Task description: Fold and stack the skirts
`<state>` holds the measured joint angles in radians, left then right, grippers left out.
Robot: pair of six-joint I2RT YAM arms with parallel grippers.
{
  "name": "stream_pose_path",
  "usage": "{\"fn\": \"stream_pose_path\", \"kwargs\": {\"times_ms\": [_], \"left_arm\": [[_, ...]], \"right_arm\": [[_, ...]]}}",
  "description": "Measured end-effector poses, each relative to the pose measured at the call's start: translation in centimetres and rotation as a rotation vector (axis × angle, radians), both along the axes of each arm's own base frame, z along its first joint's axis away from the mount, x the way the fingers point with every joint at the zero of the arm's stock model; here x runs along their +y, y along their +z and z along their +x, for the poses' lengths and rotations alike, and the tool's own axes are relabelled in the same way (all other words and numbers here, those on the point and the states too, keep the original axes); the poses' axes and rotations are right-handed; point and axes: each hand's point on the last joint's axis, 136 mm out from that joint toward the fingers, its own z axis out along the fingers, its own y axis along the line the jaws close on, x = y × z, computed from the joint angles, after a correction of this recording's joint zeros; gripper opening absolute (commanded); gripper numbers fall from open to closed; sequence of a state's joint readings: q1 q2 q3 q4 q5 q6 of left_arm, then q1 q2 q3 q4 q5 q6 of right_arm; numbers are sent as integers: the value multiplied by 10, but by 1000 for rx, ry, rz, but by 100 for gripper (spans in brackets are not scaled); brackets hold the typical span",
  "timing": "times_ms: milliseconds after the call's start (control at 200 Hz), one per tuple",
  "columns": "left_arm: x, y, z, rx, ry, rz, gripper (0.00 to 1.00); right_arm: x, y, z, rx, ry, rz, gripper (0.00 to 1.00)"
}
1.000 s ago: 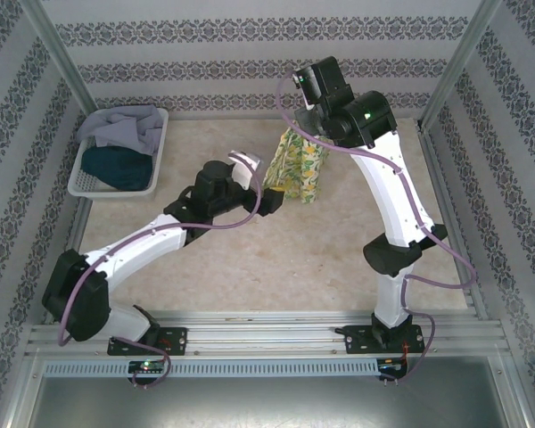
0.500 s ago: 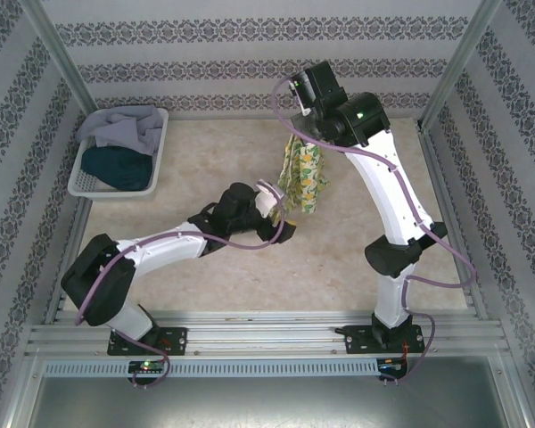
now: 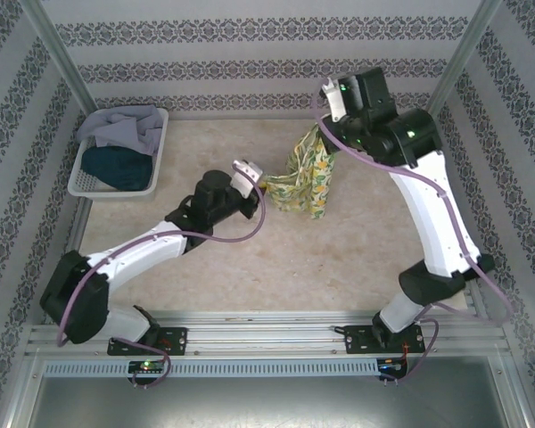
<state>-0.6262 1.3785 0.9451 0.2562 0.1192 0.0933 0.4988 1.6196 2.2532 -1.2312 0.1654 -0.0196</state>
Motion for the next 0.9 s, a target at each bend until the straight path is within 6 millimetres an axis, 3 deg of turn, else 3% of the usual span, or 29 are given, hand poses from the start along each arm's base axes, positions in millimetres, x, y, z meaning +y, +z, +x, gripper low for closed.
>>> {"fn": "stream_pose_path", "kwargs": {"times_ms": [145, 290, 365, 435, 540, 649, 754, 874, 904], "left_arm": [[35, 104, 2, -171, 107, -69, 0], [77, 203, -22, -288, 189, -128, 0], [87, 238, -39, -310, 189, -142, 0], [93, 255, -53, -304, 175, -139, 0], [95, 257, -66, -257, 144, -111, 0], [100, 237, -60, -158, 153, -67, 0], [107, 206, -29, -30, 199, -25, 0], [98, 138, 23, 179, 195, 48, 0], [95, 118, 38, 236, 192, 65, 0]], "right_arm": [[-2, 28, -33, -72, 114, 88, 0], [-14, 50, -73, -155, 201, 165, 0], [-9, 62, -98, -202, 280, 223, 0], [-5, 67, -118, -236, 345, 270, 0], [-4, 62, -133, -247, 400, 313, 0], [-4, 47, -120, -209, 399, 348, 0], [-8, 23, -87, -131, 357, 390, 0], [-3, -28, -33, 19, 331, 439, 0], [-1, -45, -19, 64, 326, 447, 6]]}}
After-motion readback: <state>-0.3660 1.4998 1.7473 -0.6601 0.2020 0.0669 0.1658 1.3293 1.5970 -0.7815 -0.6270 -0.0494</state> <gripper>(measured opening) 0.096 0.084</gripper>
